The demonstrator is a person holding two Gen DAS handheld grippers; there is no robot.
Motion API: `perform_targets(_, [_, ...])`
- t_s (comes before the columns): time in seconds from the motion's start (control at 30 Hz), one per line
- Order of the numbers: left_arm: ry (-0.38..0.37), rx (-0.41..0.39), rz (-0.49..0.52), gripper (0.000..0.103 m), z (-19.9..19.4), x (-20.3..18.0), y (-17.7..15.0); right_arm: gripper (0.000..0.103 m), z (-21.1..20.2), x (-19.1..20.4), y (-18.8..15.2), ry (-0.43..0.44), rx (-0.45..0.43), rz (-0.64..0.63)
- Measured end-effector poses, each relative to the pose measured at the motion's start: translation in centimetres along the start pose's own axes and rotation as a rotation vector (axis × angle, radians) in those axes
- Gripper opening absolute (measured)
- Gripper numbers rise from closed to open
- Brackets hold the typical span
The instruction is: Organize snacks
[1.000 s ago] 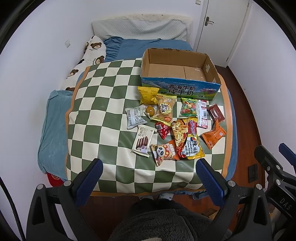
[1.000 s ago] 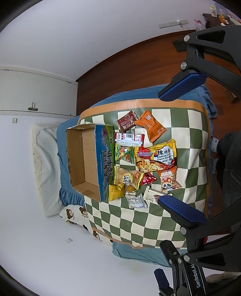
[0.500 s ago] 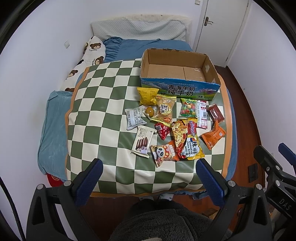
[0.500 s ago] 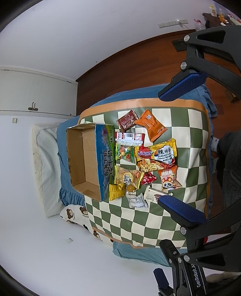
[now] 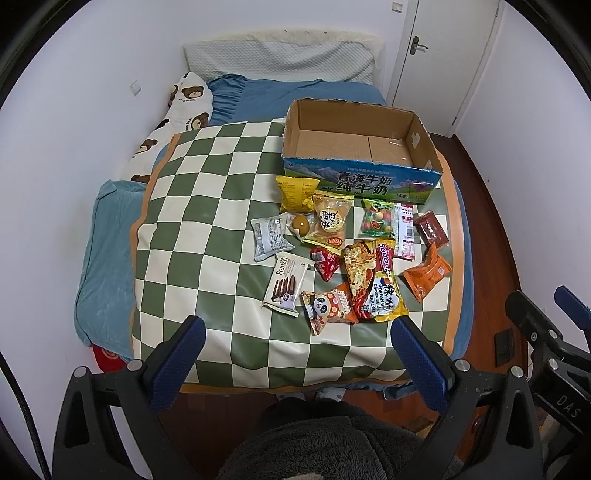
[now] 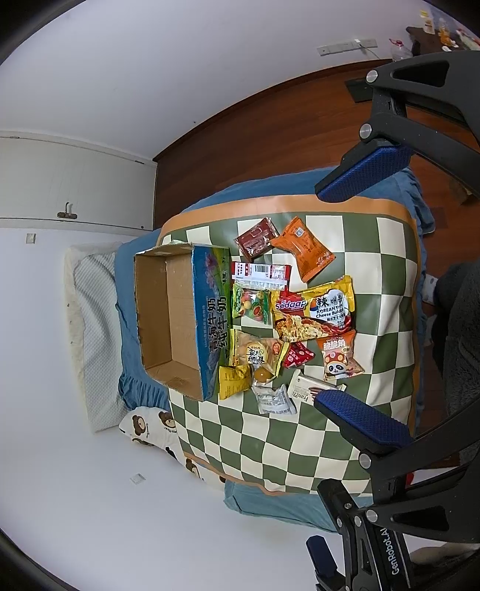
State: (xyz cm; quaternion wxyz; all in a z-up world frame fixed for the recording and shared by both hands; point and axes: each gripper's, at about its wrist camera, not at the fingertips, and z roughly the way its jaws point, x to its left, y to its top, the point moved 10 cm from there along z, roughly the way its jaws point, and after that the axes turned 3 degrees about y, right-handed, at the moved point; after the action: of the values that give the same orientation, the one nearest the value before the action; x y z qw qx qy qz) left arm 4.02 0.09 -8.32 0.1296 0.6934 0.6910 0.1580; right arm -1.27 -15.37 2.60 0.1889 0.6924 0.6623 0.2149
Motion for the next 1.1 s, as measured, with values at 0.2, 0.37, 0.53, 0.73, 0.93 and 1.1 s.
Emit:
perform_targets(0.2, [-0.002,0.002,0.0,0.103,-0.3,0.1,0.1,0.103,0.1,0.2,0.3,-0.001,-0.002,0.001])
perform_targets(0.37, [-0.002,0.0,-0.001,0.103,-0.3,0.1,0.2,0.103,0.1,0.3,0.4,-0.001,-0.003,0.003])
perform_targets(0.53, [-0.002,0.0,-0.001,0.103,-0.3,0.1,0.1,0.103,0.1,0.2,0.4,-0.001,-0.005,0.004])
perform_targets(0.73, [-0.003,0.0,-0.002,0.103,-0.3,0.1,0.1,0.103,0.1,0.2,0.5,0.001,-0.005,0.006])
perform_targets(0.93, [-0.003,0.0,0.001,0.103,-0.3,0.1,0.2,0.103,0.4,0.2,0.6,0.014,0.006,0.018])
perform_targets(1.1, [0.022,-0.011,0.018,0.103,0.4,0.2,2.6,0.103,2.7,-0.9,0.0,0.024,0.036,0.046])
